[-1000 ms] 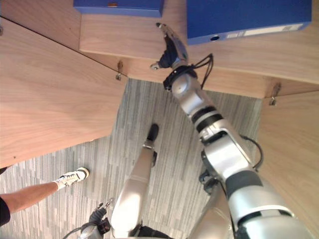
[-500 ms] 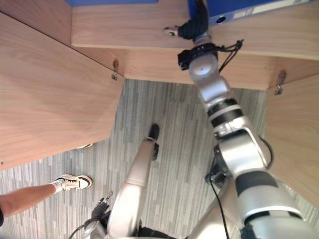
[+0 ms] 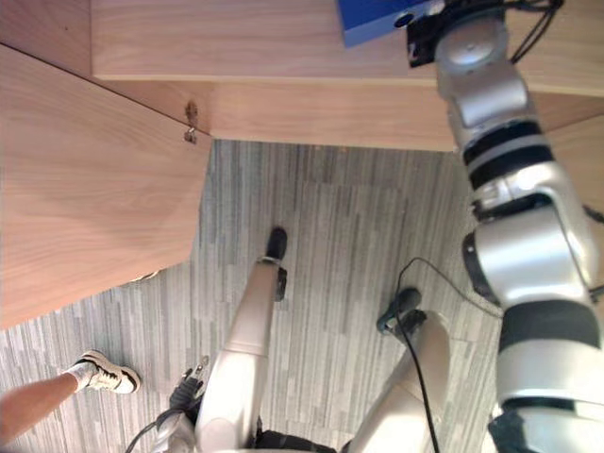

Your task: Walk over to the cabinet, pick up the folder, carry it to the office cabinet, place the folder inside the office cabinet, then close the office cabinet door

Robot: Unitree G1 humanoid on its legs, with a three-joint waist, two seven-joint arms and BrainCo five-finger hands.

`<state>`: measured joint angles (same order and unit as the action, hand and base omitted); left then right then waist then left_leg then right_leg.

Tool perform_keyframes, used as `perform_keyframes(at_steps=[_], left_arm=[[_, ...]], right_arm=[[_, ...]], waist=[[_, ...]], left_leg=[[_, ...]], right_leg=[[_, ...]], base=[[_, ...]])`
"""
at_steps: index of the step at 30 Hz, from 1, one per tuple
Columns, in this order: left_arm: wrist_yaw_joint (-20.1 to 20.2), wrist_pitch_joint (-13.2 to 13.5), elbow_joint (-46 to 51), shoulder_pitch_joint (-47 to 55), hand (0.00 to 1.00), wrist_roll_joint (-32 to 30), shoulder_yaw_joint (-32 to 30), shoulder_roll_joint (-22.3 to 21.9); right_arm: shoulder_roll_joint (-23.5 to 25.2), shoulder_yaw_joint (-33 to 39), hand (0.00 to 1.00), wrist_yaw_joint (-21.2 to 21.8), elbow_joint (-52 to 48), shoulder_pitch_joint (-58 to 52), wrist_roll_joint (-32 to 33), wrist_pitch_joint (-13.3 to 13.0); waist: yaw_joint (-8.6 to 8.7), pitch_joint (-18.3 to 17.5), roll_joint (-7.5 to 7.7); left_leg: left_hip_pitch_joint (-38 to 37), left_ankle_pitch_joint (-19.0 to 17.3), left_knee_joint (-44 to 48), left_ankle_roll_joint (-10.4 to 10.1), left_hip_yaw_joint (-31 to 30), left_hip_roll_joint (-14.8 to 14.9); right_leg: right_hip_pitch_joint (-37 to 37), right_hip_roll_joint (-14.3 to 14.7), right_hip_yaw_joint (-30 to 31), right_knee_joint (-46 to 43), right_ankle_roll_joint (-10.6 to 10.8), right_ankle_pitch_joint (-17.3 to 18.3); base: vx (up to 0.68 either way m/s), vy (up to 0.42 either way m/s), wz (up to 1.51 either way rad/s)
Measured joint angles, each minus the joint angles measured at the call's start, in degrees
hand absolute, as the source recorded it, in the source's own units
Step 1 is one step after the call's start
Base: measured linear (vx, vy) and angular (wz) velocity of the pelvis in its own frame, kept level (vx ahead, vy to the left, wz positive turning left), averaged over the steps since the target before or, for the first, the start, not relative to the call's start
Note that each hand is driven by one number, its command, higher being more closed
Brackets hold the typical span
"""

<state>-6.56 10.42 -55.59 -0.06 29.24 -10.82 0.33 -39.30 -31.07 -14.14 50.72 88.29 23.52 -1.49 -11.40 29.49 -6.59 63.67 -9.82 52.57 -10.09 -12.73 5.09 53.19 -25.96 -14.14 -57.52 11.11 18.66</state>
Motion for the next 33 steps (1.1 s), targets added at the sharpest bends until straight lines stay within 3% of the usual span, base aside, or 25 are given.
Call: perform_keyframes(at_steps=[2,5,7,11,13,17,21,33], left_arm=[[0.0,0.0,0.0,0.0,0.00,0.0,-0.8,0.1],[0.0,0.1,0.0,0.0,0.00,-0.1,-1.4,0.3],[0.0,0.0,-0.1,0.0,0.00,-0.5,-2.7,0.2],[-0.1,0.0,-0.2,0.3,0.00,-2.3,-3.8,0.6],[-0.1,0.1,-0.6,0.7,0.00,-3.5,-3.9,1.1],[0.1,0.0,-3.4,1.2,0.00,-5.1,-3.7,2.5],[0.8,0.2,-4.7,3.8,0.00,-6.9,-2.4,3.8],[1.3,1.3,-5.2,4.8,0.00,-4.6,-1.2,4.9]], right_arm=[[-0.2,0.2,0.00,-0.4,-4.0,-0.2,-0.5,0.3],[0.2,4.4,0.00,-2.9,-21.0,-4.3,-5.9,-0.2],[0.9,8.5,0.00,-6.8,-36.8,-10.5,-14.6,-0.9],[2.5,16.8,0.00,-11.8,-48.7,-24.2,-35.2,-0.7],[2.6,20.2,0.00,-12.7,-49.0,-32.4,-42.6,-0.1],[2.4,22.7,0.00,-12.6,-41.7,-40.6,-50.0,0.9],[0.9,23.3,0.00,-12.5,-31.9,-42.0,-51.0,2.1],[-1.0,22.4,0.00,-10.7,-23.4,-37.0,-48.8,2.6]], waist=[[0.40,0.1,0.56],[1.05,0.3,1.51],[1.16,0.3,2.42],[1.51,0.2,4.10],[2.33,0.2,4.57],[3.23,0.2,4.83],[3.49,0.0,5.15],[2.35,-0.9,5.38]], left_leg=[[0.1,0.1,-0.2,0.0,0.1,0.2],[0.3,0.1,-0.5,0.0,0.3,0.9],[0.0,0.1,-1.2,-0.1,0.6,1.3],[-2.1,0.2,-2.8,-0.3,1.0,1.9],[-3.2,0.3,-3.6,-0.2,1.3,2.1],[-3.8,0.6,-4.9,0.1,1.9,3.0],[-5.7,1.0,-6.7,0.7,2.8,3.8],[-5.9,1.5,-7.5,1.1,3.4,4.2]], right_leg=[[0.2,0.1,0.0,0.2,0.1,-0.1],[0.7,0.7,0.1,0.6,0.0,-0.2],[0.7,1.0,0.1,1.0,-0.1,-0.3],[-1.1,1.9,0.1,3.1,-0.3,-1.1],[-2.4,2.3,0.0,4.7,-0.2,-1.7],[-3.2,3.7,0.1,8.0,-0.8,-3.8],[-5.1,4.8,0.2,11.4,-1.2,-5.6],[-5.5,5.4,0.2,13.7,-1.5,-7.2]], base=[[0.04,0.022,-0.05],[0.05,0.014,-0.10],[0.07,0.001,-0.06],[0.05,0.013,-0.06],[0.04,0.050,-0.10],[0.00,0.062,-0.16],[0.00,0.066,-0.17],[0.00,0.043,-0.03]])
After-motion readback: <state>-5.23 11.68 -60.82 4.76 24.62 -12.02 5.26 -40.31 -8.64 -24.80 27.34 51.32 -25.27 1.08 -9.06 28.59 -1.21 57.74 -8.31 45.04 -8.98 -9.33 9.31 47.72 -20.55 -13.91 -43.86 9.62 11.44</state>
